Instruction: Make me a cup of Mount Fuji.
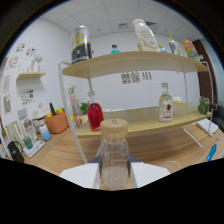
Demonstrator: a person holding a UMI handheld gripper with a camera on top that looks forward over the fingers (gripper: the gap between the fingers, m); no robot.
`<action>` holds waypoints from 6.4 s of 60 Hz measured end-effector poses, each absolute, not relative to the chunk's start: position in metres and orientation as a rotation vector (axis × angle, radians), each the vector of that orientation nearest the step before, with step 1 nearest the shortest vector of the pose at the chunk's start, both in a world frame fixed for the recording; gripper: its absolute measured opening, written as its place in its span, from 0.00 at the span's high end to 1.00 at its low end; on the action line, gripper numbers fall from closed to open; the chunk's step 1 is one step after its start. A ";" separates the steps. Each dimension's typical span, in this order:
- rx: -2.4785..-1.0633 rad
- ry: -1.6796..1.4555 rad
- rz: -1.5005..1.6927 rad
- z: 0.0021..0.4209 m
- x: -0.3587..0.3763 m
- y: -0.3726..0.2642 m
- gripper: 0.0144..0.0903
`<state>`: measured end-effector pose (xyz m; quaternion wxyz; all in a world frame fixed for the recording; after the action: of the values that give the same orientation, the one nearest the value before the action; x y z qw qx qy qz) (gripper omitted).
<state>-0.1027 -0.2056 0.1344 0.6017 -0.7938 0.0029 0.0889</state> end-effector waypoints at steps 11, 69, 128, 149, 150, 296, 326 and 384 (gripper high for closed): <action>-1.929 -0.075 0.096 0.086 -0.101 -0.201 0.66; -2.005 -0.151 0.082 0.091 -0.093 -0.258 0.06; -1.887 0.015 0.002 0.423 0.013 -0.204 0.05; -1.784 0.031 0.010 0.401 0.022 -0.101 0.33; -1.779 0.035 0.014 0.400 0.023 -0.099 0.38; -1.381 -1.624 -1.334 0.136 0.115 -0.202 0.56; -1.794 -0.308 -0.229 0.178 0.125 -0.213 0.56; -2.103 0.041 -0.026 0.063 0.152 -0.237 0.05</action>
<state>0.1520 -0.2374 0.0632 0.4961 -0.8680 0.0168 -0.0106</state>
